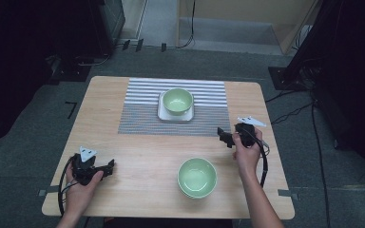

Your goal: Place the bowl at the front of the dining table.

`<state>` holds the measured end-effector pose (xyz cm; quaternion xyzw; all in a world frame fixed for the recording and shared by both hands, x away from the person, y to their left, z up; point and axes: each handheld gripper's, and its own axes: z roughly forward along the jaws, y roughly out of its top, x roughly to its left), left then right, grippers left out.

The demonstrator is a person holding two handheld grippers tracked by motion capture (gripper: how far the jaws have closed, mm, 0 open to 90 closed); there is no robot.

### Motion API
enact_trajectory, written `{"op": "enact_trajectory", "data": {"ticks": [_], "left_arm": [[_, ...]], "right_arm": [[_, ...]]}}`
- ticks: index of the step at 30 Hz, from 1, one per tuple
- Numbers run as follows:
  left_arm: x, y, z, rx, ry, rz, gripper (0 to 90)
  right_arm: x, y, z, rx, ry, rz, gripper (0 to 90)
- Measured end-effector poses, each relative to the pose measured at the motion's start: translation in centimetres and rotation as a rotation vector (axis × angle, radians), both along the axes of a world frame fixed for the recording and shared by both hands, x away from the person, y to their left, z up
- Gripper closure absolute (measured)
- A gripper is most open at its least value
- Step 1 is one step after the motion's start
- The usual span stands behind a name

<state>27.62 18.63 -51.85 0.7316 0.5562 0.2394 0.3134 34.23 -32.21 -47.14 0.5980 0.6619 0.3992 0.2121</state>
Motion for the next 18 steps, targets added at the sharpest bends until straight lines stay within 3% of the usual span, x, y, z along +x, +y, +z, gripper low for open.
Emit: {"op": "enact_trajectory", "data": {"ticks": [18], "left_arm": [[0.0, 0.0, 0.0, 0.0, 0.0, 0.0, 8.3]], "right_arm": [[-1.8, -1.5, -0.5, -0.014, -0.001, -0.021, 17.2]]}}
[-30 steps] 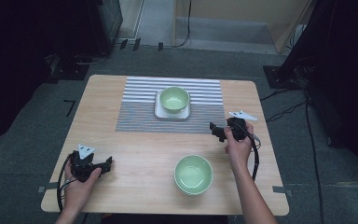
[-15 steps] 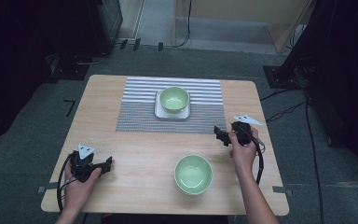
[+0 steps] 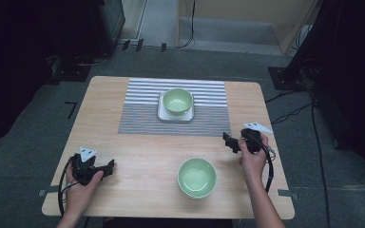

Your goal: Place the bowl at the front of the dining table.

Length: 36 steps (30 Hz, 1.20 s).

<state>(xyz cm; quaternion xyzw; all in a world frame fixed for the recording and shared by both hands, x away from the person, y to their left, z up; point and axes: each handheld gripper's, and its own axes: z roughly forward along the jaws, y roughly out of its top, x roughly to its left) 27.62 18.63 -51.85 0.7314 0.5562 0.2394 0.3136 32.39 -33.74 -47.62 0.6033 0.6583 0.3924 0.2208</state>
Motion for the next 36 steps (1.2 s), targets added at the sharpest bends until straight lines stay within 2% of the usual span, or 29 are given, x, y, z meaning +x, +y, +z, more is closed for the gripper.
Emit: {"op": "enact_trajectory", "data": {"ticks": [36], "left_arm": [[0.0, 0.0, 0.0, 0.001, 0.0, 0.0, 8.3]], "right_arm": [[-4.2, -4.0, -1.4, -0.015, 0.007, -0.07, 17.1]]}}
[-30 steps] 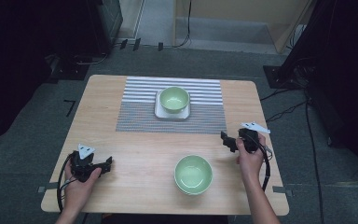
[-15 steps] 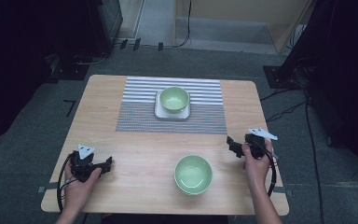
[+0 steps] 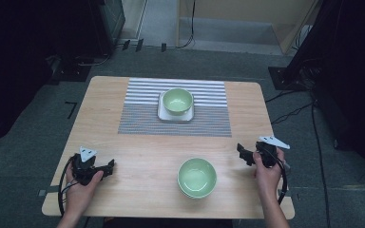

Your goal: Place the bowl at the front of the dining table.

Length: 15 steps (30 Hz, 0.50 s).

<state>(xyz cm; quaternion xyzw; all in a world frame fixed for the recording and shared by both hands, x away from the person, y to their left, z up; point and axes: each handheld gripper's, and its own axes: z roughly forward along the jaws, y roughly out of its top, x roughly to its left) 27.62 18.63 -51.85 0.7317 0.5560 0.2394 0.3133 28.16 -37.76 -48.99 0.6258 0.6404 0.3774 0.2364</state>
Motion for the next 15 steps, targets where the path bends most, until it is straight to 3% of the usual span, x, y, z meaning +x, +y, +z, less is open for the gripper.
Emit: {"op": "enact_trajectory", "data": {"ticks": [15], "left_arm": [[0.0, 0.0, 0.0, 0.0, 0.0, 0.0, 8.3]], "right_arm": [[-1.7, -1.0, -1.0, -0.009, 0.021, -0.015, 17.1]]}}
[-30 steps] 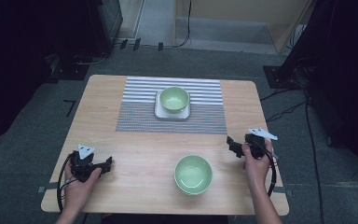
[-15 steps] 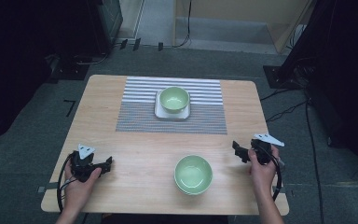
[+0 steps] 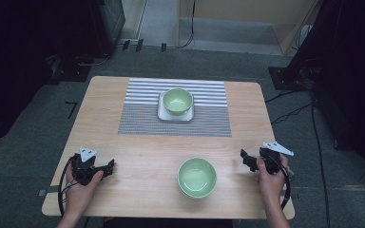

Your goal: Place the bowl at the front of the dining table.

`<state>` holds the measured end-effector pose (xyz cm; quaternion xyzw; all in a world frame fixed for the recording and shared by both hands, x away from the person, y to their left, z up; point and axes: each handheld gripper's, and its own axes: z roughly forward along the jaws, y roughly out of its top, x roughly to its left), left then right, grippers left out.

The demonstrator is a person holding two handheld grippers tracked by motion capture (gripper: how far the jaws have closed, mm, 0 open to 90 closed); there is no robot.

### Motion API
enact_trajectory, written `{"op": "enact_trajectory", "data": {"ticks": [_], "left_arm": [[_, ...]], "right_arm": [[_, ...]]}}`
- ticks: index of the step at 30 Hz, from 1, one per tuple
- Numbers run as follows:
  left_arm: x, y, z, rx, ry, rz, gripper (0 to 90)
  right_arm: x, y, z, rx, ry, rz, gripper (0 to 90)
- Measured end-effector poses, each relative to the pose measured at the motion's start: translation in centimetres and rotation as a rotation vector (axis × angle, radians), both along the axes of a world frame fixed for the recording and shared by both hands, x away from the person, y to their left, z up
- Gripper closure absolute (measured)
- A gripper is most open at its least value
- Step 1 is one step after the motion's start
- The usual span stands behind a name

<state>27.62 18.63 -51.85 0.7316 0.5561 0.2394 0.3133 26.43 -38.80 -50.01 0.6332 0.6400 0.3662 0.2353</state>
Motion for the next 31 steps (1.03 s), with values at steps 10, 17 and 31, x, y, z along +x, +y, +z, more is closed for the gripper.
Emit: {"op": "enact_trajectory", "data": {"ticks": [10, 17, 31], "left_arm": [[0.0, 0.0, 0.0, 0.0, 0.0, 0.0, 8.3], [0.0, 0.0, 0.0, 0.0, 0.0, 0.0, 8.3], [0.0, 0.0, 0.0, 0.0, 0.0, 0.0, 8.3]], "right_arm": [[-1.3, -0.8, -1.2, -0.013, 0.027, -0.013, 17.1], [-1.9, -1.2, -1.8, -0.036, 0.042, -0.023, 17.1], [-2.4, 0.2, -2.4, -0.139, 0.052, -0.024, 15.4]]}}
